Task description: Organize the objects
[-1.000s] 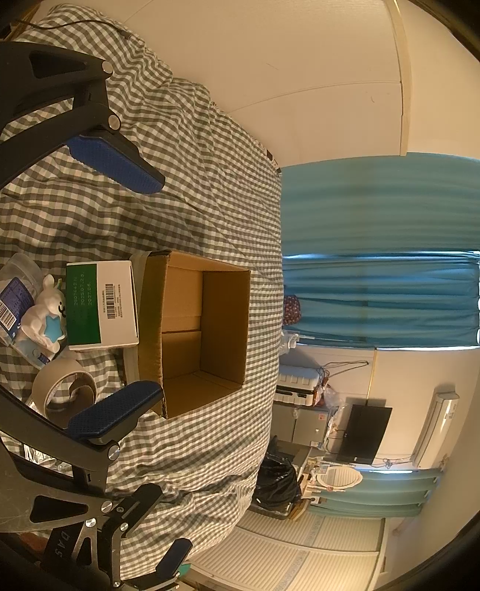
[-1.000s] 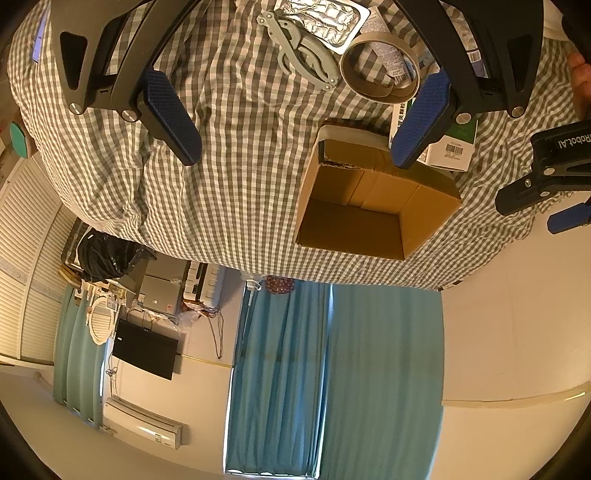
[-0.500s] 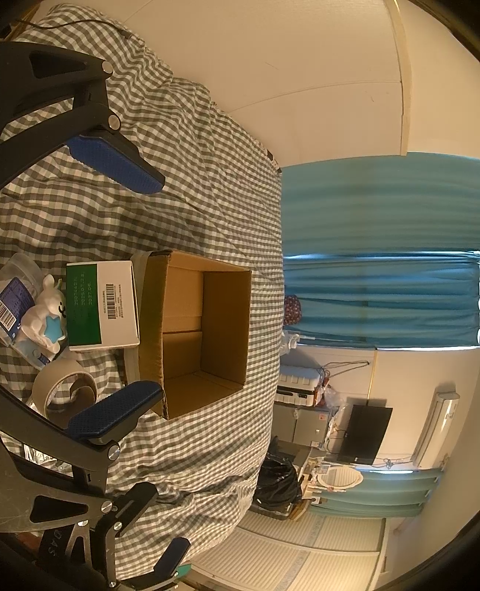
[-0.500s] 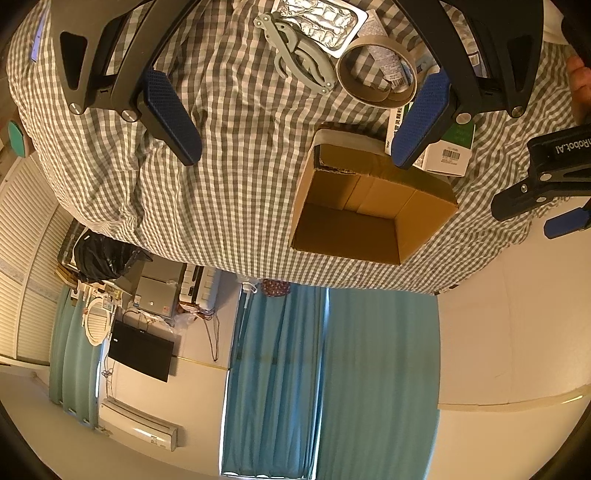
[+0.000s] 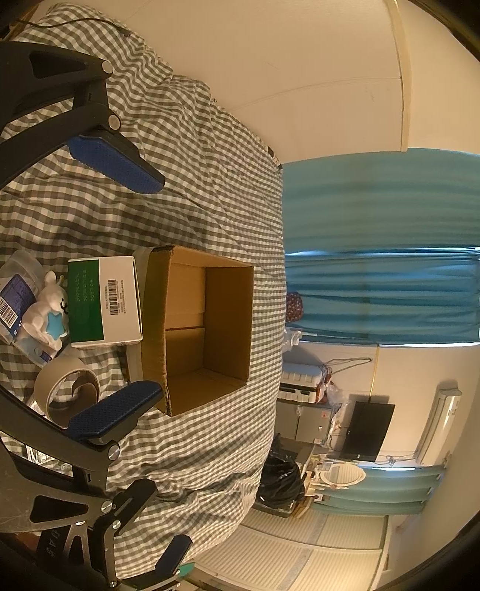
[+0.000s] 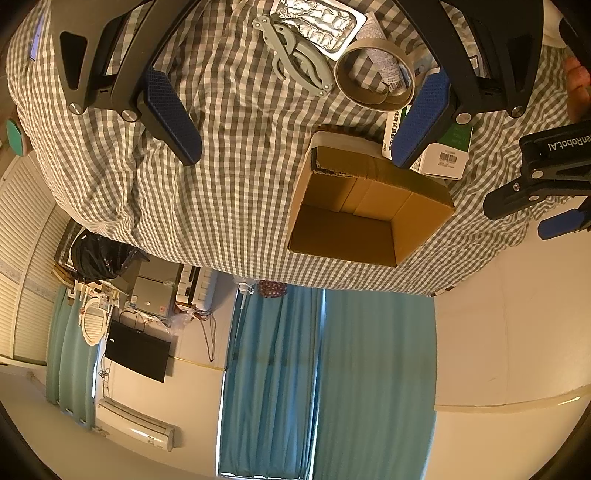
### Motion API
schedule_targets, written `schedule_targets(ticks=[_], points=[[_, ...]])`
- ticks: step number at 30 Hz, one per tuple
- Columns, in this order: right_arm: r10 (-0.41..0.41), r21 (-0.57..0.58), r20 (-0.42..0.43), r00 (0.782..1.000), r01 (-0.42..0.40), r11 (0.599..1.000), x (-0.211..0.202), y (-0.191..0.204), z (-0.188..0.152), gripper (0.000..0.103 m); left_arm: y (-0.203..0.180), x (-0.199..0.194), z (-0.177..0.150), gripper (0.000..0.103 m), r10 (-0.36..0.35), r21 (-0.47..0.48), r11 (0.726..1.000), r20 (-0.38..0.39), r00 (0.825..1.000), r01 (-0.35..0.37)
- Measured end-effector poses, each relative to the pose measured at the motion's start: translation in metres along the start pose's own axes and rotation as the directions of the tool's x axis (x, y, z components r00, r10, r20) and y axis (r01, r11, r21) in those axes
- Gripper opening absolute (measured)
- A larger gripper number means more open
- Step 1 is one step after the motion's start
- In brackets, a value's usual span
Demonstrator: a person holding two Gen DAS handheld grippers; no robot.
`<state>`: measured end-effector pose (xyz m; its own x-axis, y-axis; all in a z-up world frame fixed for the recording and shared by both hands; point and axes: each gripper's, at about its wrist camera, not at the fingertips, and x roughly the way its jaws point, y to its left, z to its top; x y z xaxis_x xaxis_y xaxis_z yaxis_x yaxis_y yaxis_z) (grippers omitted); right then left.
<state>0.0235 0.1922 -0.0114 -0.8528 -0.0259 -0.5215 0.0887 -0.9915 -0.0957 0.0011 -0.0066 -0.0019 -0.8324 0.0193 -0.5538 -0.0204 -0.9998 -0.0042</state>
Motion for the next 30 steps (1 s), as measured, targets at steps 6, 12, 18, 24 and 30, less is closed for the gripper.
schedule_targets(ticks=[6, 12, 18, 24, 30], points=[[0.004, -0.002, -0.002, 1.0, -0.004, 1.0, -0.002, 0.0, 0.0, 0.103, 0.001, -0.002, 0.0, 0.103, -0.008, 0.003, 1.0, 0.006, 1.0, 0.008], [0.012, -0.009, 0.005, 1.0, -0.012, 1.0, -0.008, 0.002, 0.002, 0.103, 0.003, -0.006, -0.001, 0.103, -0.007, 0.007, 1.0, 0.014, 1.0, 0.007], [0.034, -0.025, 0.001, 0.999, -0.034, 0.999, -0.009, 0.008, 0.0, 0.103, 0.008, 0.001, -0.006, 0.103, 0.018, 0.005, 1.0, -0.01, 1.0, -0.018], [0.086, -0.063, -0.112, 0.99, -0.094, 0.994, 0.018, 0.024, -0.022, 0.103, 0.005, 0.039, -0.029, 0.103, 0.037, 0.043, 0.999, -0.122, 0.992, -0.032], [0.136, -0.064, -0.245, 0.96, -0.156, 0.986, 0.05, 0.034, -0.051, 0.103, 0.004, 0.075, -0.049, 0.103, -0.02, 0.029, 0.999, -0.225, 0.974, 0.028]])
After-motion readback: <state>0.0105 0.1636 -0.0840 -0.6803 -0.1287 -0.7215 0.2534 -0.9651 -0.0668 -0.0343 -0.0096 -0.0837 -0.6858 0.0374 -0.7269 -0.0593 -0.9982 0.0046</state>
